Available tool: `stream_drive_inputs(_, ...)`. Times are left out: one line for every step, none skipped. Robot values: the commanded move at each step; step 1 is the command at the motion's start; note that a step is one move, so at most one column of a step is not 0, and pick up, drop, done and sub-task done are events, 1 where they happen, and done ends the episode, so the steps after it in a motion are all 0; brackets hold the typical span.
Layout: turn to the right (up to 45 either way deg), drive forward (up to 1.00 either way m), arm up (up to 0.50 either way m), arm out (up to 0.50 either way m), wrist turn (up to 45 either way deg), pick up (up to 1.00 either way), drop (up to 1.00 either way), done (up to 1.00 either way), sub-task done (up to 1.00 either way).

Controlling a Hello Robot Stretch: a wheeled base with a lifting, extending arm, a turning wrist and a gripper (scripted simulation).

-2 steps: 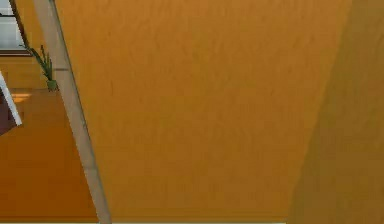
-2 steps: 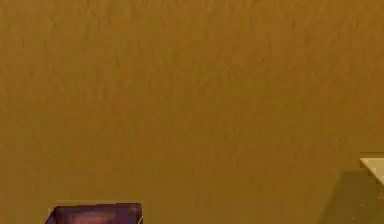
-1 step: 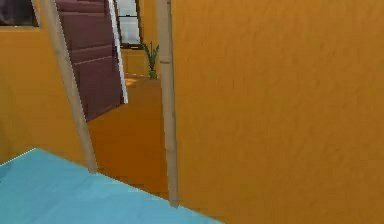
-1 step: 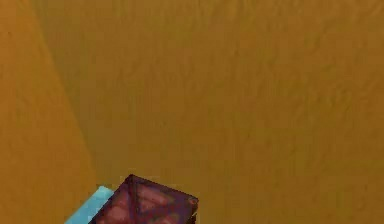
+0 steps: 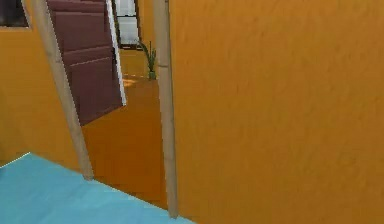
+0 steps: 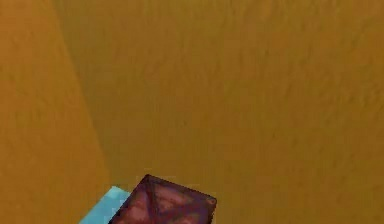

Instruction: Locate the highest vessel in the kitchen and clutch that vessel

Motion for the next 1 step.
stream_drive_inputs(-33.0,0.0,0.0,0.0,0.0,0.0,0.0,0.0,0.0)
